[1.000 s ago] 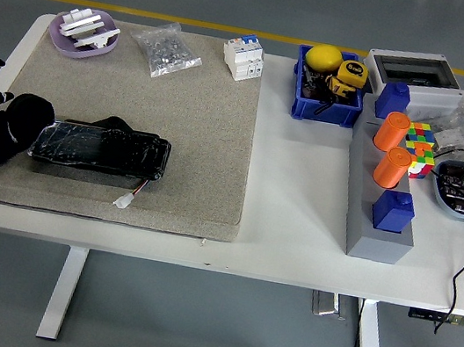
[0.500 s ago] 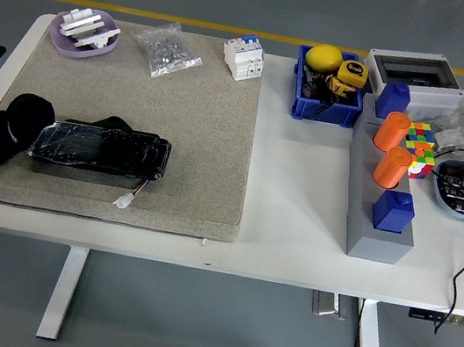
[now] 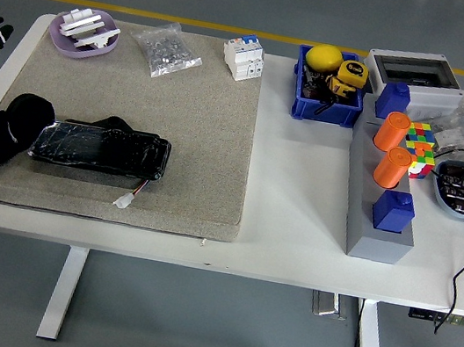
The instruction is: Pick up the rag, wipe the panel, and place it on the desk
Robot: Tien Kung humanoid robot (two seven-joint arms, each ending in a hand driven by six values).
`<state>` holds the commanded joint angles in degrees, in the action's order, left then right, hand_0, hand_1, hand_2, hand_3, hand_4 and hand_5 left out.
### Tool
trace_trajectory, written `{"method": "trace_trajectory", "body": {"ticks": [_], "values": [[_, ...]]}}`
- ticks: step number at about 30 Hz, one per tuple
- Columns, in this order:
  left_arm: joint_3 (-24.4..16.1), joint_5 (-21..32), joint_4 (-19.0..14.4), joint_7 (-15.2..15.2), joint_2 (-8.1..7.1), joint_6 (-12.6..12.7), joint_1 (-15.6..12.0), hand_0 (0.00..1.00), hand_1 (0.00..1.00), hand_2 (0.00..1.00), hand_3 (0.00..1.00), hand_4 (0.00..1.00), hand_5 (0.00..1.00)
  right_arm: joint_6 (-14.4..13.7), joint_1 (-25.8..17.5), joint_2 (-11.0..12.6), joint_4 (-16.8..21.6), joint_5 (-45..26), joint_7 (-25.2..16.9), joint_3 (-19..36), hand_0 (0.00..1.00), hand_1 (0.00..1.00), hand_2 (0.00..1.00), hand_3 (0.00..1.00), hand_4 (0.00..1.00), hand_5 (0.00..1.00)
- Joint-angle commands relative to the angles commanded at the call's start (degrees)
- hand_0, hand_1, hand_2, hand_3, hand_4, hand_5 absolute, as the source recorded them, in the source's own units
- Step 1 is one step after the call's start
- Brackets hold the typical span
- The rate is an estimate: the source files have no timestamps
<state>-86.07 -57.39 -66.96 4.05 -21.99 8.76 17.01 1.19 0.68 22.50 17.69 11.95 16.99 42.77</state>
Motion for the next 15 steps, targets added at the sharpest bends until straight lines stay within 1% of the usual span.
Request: {"method": "trace_trajectory", "body": {"ticks": [5,9,10,12,15], "values": [[-1.5,0.1,-1.2,0.6,2.12,0.0,-0.1,0.479,0.605,0.599,0.58,0.791,0.143,0.1,-0.3,-0.4,-0.1,-0.2,0.0,0.1,0.744,0.72,0.717,0.653,0.998,0.466],[-2.6,0.7,-2.1,1.4,4.42,-0.2,-0.5,0.479,0.605,0.599,0.58,0.791,0.143,0.2,-0.5,-0.6,-0.2,-0.7,0.0,-0.3,0.744,0.72,0.717,0.653,0.998,0.466],[-2.7,0.8,-2.1,1.5,4.69,-0.2,-0.6,0.479,0.605,0.599,0.58,0.791,0.143,0.2,-0.5,-0.7,-0.2,-0.8,0.0,-0.3,0.744,0.72,0.717,0.653,0.998,0.466],[-3.5,1.2,-2.5,1.9,5.84,-0.2,-0.8,0.479,0.603,0.598,0.58,0.789,0.146,0.2,-0.5,-0.8,-0.4,-1.1,0.0,-0.6,0.745,0.719,0.717,0.652,0.997,0.469],[-4.1,1.8,-3.0,2.5,6.82,-0.1,-1.2,0.479,0.603,0.598,0.58,0.789,0.146,0.2,-0.5,-0.8,-0.4,-1.1,0.0,-0.6,0.745,0.719,0.717,0.652,0.997,0.469]]}}
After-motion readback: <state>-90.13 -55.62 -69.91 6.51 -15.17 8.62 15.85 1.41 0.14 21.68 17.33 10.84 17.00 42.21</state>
